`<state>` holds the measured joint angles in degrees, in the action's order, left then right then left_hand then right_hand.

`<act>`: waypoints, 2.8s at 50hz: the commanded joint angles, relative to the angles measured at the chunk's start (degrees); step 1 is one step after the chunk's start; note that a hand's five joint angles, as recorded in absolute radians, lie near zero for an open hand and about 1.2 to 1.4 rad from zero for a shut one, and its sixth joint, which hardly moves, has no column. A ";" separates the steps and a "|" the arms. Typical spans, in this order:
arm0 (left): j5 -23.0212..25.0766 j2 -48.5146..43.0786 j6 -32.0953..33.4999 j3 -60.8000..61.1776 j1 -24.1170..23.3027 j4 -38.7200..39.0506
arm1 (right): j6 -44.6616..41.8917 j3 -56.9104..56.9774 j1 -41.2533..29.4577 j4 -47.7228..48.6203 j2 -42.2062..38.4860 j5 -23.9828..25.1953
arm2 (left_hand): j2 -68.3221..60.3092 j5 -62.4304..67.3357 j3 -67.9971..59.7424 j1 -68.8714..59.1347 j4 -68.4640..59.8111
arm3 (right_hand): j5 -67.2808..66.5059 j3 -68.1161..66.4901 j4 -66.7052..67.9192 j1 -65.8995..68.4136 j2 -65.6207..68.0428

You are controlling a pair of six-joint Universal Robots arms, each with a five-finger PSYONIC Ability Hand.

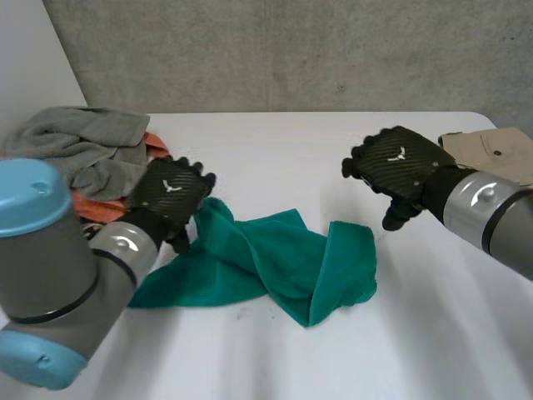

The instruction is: Fold the laundry.

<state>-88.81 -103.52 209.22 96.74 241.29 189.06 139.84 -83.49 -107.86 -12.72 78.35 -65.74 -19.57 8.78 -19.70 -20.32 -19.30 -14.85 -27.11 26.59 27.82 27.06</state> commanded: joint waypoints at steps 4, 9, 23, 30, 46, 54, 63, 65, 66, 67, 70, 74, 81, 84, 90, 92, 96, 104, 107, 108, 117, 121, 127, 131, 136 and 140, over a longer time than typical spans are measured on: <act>3.72 4.21 0.14 8.37 4.18 8.51 | -7.03 12.03 0.28 -4.77 -16.02 12.48 | -3.24 4.03 -3.11 -2.50 -3.51 | -3.23 -0.98 1.49 0.26 1.02; 8.38 0.53 0.40 7.67 5.07 9.48 | -13.79 14.41 0.28 -6.18 -21.83 12.04 | -5.62 6.40 -5.48 -4.87 -5.88 | -3.73 -1.48 1.99 0.76 1.52; 11.21 -12.32 0.49 0.11 4.98 13.18 | -17.76 15.29 -0.07 -5.65 -26.67 8.35 | -48.43 49.22 -48.30 -47.69 -48.70 | -44.54 -42.29 42.80 41.57 42.33; 10.50 -10.40 0.14 -1.29 4.72 12.66 | -16.80 14.33 0.01 -5.39 -22.20 4.92 | -60.43 61.22 -60.30 -59.68 -60.70 | -55.15 -52.89 53.41 52.18 52.94; 7.16 22.74 -0.04 -4.01 5.77 -1.40 | -12.40 13.44 7.92 -10.39 9.87 -8.00 | -60.43 61.22 -60.30 -59.68 -60.70 | -55.15 -52.89 53.41 52.18 52.94; 6.99 22.23 -0.04 -7.54 6.74 -10.81 | -12.40 10.82 8.28 -15.14 15.34 -7.74 | -60.43 61.22 -60.30 -59.68 -60.70 | -55.15 -52.89 53.41 52.18 52.94; 6.55 1.61 0.14 -9.11 6.65 -12.49 | -12.66 6.32 4.06 -14.88 5.25 -8.26 | -60.43 61.22 -60.30 -59.68 -60.70 | -55.15 -52.89 53.41 52.18 52.94; 6.55 -2.81 0.22 -11.48 6.56 -12.49 | -12.49 7.63 3.27 -14.79 -0.53 -8.87 | -60.43 61.22 -60.30 -59.68 -60.70 | -55.15 -52.89 53.41 52.18 52.94; 6.55 -5.09 0.40 -12.97 6.47 -12.49 | -12.49 8.51 3.00 -14.88 -2.31 -9.23 | -60.43 61.22 -60.30 -59.68 -60.70 | -55.15 -52.89 53.41 52.18 52.94; 6.37 -9.64 0.40 -16.55 6.30 -12.66 | -12.40 9.39 2.74 -14.79 -3.98 -9.75 | -60.43 61.22 -60.30 -59.68 -60.70 | -55.15 -52.89 53.41 52.18 52.94; 5.76 -15.90 0.49 -22.72 6.21 -12.75 | -12.23 13.61 2.21 -13.65 -10.57 -12.39 | -60.43 61.22 -60.30 -59.68 -60.70 | -55.15 -52.89 53.41 52.18 52.94; 4.96 -23.03 0.31 -31.60 5.86 -12.40 | -11.79 16.78 1.42 -9.44 -17.61 -15.99 | -60.43 61.22 -60.30 -59.68 -60.70 | -55.15 -52.89 53.41 52.18 52.94; 4.61 -26.47 0.66 -33.65 4.63 -12.40 | -9.86 13.98 -0.78 -1.62 -21.22 -18.11 | -21.26 22.05 -21.13 -20.52 -21.53 | -55.15 -52.89 53.41 52.18 52.94; 4.61 -25.68 0.75 -30.05 4.45 -12.40 | -9.68 11.26 -0.51 -0.38 -20.52 -17.84 | -18.75 19.53 -18.61 -18.00 -19.01 | -55.15 -52.89 53.41 52.18 52.94; 5.14 -19.45 1.89 -22.41 4.80 -11.61 | -9.68 7.38 -0.60 0.85 -18.76 -17.67 | -15.54 16.33 -15.41 -14.80 -15.81 | -55.15 -52.89 53.41 52.18 52.94; 5.14 -18.30 2.16 -21.43 5.06 -10.38 | -9.68 5.81 -0.51 1.11 -17.89 -17.32 | -15.21 15.99 -15.07 -14.46 -15.47 | -55.15 -52.89 53.41 52.18 52.94; 5.23 -17.77 2.25 -20.37 5.15 -5.46 | -9.68 3.35 -0.51 1.29 -16.57 -16.97 | -15.20 15.99 -15.07 -14.46 -15.47 | -55.15 -52.89 53.41 52.18 52.94; 5.40 -21.27 2.42 -22.03 5.51 -2.11 | -9.68 -0.88 -0.51 2.26 -15.33 -15.12 | -13.02 13.80 -12.89 -12.27 -13.28 | -55.15 -52.89 53.41 52.18 52.94; 5.23 -24.88 2.51 -24.05 5.59 -2.73 | -9.59 -1.85 -0.51 2.96 -15.33 -15.03 | -13.35 14.13 -13.22 -12.60 -13.61 | -55.15 -52.89 53.41 52.18 52.94; 5.23 -25.58 2.60 -24.41 5.59 -3.25 | -9.68 -2.37 -0.51 3.40 -15.33 -14.94 | -14.52 15.30 -14.39 -13.77 -14.78 | -55.15 -52.89 53.41 52.18 52.94; 4.52 -27.17 9.53 -26.61 5.24 -9.14 | -9.68 -2.03 -0.43 4.10 -15.24 -14.86 | -26.65 27.44 -26.52 -25.90 -26.92 | -55.15 -52.89 53.41 52.18 52.94; 4.61 -27.00 10.68 -26.61 5.24 -10.98 | -9.76 -1.67 -0.34 4.10 -15.16 -14.94 | -18.43 19.22 -18.30 -17.68 -18.70 | -55.15 -52.89 53.41 52.18 52.94; 4.79 -26.73 10.60 -26.70 5.07 -16.35 | -9.68 -2.55 -0.43 4.10 -13.23 -14.86 | -26.09 26.88 -25.96 -25.35 -26.36 | -55.15 -52.89 53.41 52.18 52.94; 4.70 -26.65 10.42 -26.61 5.15 -18.20 | -9.68 -2.73 -0.34 4.10 -12.96 -14.94 | -60.42 61.20 -60.28 -59.67 -60.68 | -55.15 -52.89 53.41 52.18 52.94; 1.63 -26.12 10.33 -26.52 5.15 -19.52 | -9.68 -2.47 -0.16 4.02 -12.08 -15.29 | -60.43 61.22 -60.30 -59.68 -60.70 | -55.15 -52.89 53.41 52.18 52.94; -3.03 -20.77 9.46 -25.82 4.98 -20.57 | -9.76 -2.20 0.45 3.58 -7.61 -15.65 | -60.43 61.22 -60.30 -59.68 -60.70 | -55.15 -52.89 53.41 52.18 52.94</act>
<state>-86.69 -129.30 219.52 70.23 246.42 169.63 130.17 -86.09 -108.06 -8.67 66.27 -80.88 -68.52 56.88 -68.16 -66.53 -68.51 -56.99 -68.47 68.98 64.54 66.95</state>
